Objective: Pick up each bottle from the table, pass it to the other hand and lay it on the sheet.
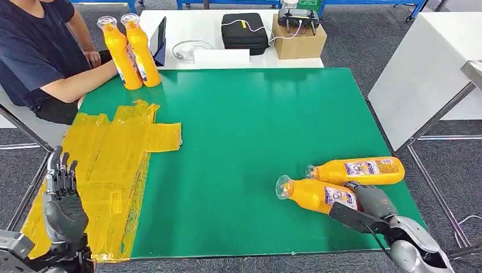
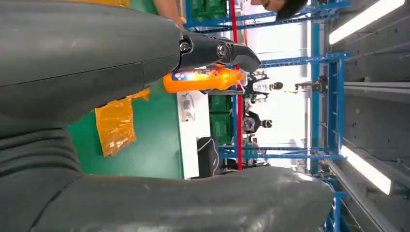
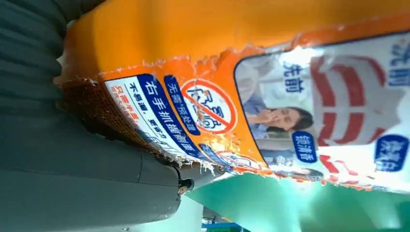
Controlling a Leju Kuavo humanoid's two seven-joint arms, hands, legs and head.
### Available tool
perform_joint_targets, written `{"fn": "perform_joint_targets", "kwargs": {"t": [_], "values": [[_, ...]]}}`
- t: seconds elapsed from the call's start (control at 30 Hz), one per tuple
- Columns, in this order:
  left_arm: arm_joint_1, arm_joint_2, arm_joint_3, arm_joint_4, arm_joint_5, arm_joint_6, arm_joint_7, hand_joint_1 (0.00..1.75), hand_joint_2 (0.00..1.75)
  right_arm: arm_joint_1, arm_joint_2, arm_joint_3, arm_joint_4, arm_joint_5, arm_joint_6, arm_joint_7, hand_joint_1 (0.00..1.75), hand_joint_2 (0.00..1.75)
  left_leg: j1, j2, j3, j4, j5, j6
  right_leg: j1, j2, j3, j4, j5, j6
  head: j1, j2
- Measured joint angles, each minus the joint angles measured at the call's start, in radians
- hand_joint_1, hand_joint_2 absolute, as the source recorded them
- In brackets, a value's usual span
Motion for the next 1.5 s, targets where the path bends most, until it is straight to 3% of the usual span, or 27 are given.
{"fn": "perform_joint_targets", "kwargs": {"t": [0.07,0.1,0.17,0.2,0.3,0.53,0.83,1.2,1.37,1.5], "values": [[0.0,0.0,0.0,0.0,0.0,0.0,0.0,0.0,0.0,0.0,0.001,0.0,0.0,0.0,0.0,0.0,1.75,1.75,0.0,0.0,0.0,0.0,0.0,0.0,0.0,0.0,0.0,0.0,0.0,0.0,0.0,0.0],[0.0,0.0,0.0,0.0,0.0,0.0,0.0,0.0,1.75,0.0,0.001,0.0,0.0,0.0,0.0,0.0,1.75,1.75,0.0,0.0,0.0,0.0,0.0,0.0,0.0,0.0,0.0,0.0,0.0,0.0,0.0,0.0],[0.002,-0.001,0.005,0.0,0.009,-0.02,0.016,0.0,1.75,-0.002,0.014,-0.005,-0.005,-0.021,-0.011,-0.026,1.75,1.75,-0.002,-0.001,-0.002,0.0,-0.002,0.0,-0.003,0.0,-0.001,0.0,-0.002,0.003,0.0,0.0],[0.014,-0.006,0.008,-0.003,0.06,-0.1,0.08,0.0,1.75,-0.002,0.051,-0.022,-0.054,-0.091,-0.029,-0.081,1.75,1.75,-0.002,0.0,-0.002,0.0,-0.003,0.0,-0.003,0.0,-0.002,0.0,-0.002,0.003,0.0,0.0],[0.048,-0.019,-0.012,-0.014,0.119,-0.195,0.156,0.0,1.75,-0.004,0.114,-0.024,-0.167,-0.174,-0.037,-0.095,1.75,1.75,-0.002,0.0,-0.002,0.0,-0.004,0.0,-0.003,0.0,-0.003,0.0,-0.002,0.003,0.0,0.0],[0.098,-0.028,-0.139,-0.032,0.221,-0.214,0.23,0.0,1.75,-0.092,0.227,0.021,-0.263,-0.234,-0.035,-0.089,1.75,1.75,-0.002,0.0,-0.003,0.0,-0.003,0.0,-0.003,0.0,-0.003,0.0,-0.003,0.003,0.0,0.0],[0.099,0.013,-0.287,-0.011,0.326,-0.219,0.253,0.0,1.75,-0.264,0.377,0.161,-0.159,-0.27,-0.039,-0.072,1.75,1.75,-0.002,0.0,-0.002,0.0,-0.002,0.0,-0.002,0.0,-0.003,0.001,-0.003,0.002,0.0,0.0],[0.069,0.029,-0.364,0.002,0.311,-0.186,0.216,0.0,1.75,-0.371,0.473,0.282,-0.002,-0.296,-0.033,-0.06,1.75,1.75,-0.002,-0.001,-0.003,0.0,-0.002,-0.001,-0.003,-0.001,-0.004,0.0,-0.003,0.002,0.0,0.0],[0.046,0.019,-0.386,0.001,0.202,-0.075,0.132,0.0,1.75,-0.399,0.504,0.333,0.055,-0.306,-0.03,-0.051,1.75,1.75,-0.002,0.0,-0.003,0.0,-0.002,-0.001,-0.003,0.0,-0.004,0.001,-0.003,0.002,0.0,0.0],[0.017,0.011,-0.406,0.001,0.205,-0.053,0.14,0.0,1.75,-0.414,0.536,0.394,0.104,-0.299,-0.02,-0.043,1.75,1.75,-0.002,0.0,-0.003,0.0,-0.002,-0.001,-0.002,0.0,-0.004,0.001,-0.003,0.002,0.0,0.0]]}}
